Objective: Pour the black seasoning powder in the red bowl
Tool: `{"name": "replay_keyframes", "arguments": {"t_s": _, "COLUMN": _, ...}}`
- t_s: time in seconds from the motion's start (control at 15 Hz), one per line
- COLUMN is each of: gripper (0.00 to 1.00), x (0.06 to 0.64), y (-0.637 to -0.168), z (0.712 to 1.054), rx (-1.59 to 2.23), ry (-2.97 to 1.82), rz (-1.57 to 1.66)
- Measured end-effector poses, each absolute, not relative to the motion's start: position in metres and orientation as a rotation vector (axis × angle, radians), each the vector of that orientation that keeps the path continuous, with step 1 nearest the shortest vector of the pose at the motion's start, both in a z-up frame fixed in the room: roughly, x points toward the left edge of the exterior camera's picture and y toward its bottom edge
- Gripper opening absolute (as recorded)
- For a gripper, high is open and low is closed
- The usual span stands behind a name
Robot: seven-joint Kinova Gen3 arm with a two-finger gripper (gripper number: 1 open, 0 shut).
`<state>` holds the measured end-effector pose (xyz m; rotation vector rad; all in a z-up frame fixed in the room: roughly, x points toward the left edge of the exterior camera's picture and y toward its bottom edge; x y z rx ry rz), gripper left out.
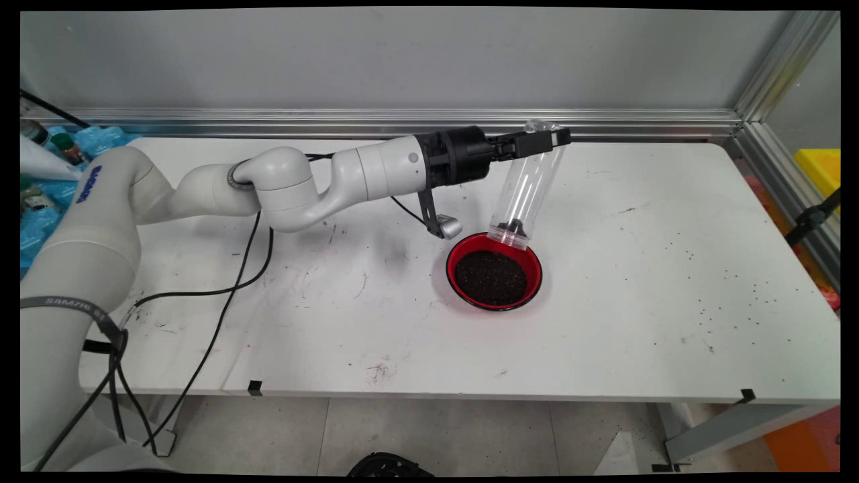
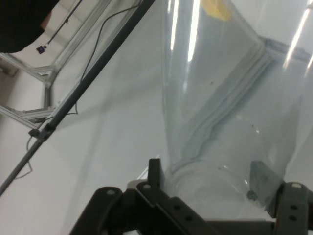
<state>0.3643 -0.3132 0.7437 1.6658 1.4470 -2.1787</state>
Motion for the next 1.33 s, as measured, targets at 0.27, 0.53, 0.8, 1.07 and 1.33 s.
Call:
{"name": "replay_keyframes", "arguments": {"t_s": 0.27, "gripper": 0.00, "x": 0.365, "y": -0.313, "z": 0.744, "rx": 1.660, "ry": 1.530, "rz": -2.170}}
{"name": "replay_keyframes", "arguments": {"t_s": 0.53, "gripper": 0.00, "x": 0.367, "y": -0.314, "z": 0.747, "rx": 1.644, "ry": 1.609, "rz": -2.163}}
{"name": "replay_keyframes", "arguments": {"t_s": 0.8, "gripper": 0.00, "x": 0.373, "y": -0.316, "z": 0.747, "rx": 1.602, "ry": 1.739, "rz": -2.143}}
{"name": "replay_keyframes", "arguments": {"t_s": 1.07, "gripper": 0.00, "x": 0.379, "y": -0.317, "z": 0.749, "rx": 1.572, "ry": 1.873, "rz": -2.124}}
{"name": "replay_keyframes", "arguments": {"t_s": 1.33, "gripper": 0.00, "x": 0.386, "y": -0.321, "z": 0.759, "rx": 1.520, "ry": 2.036, "rz": -2.113}}
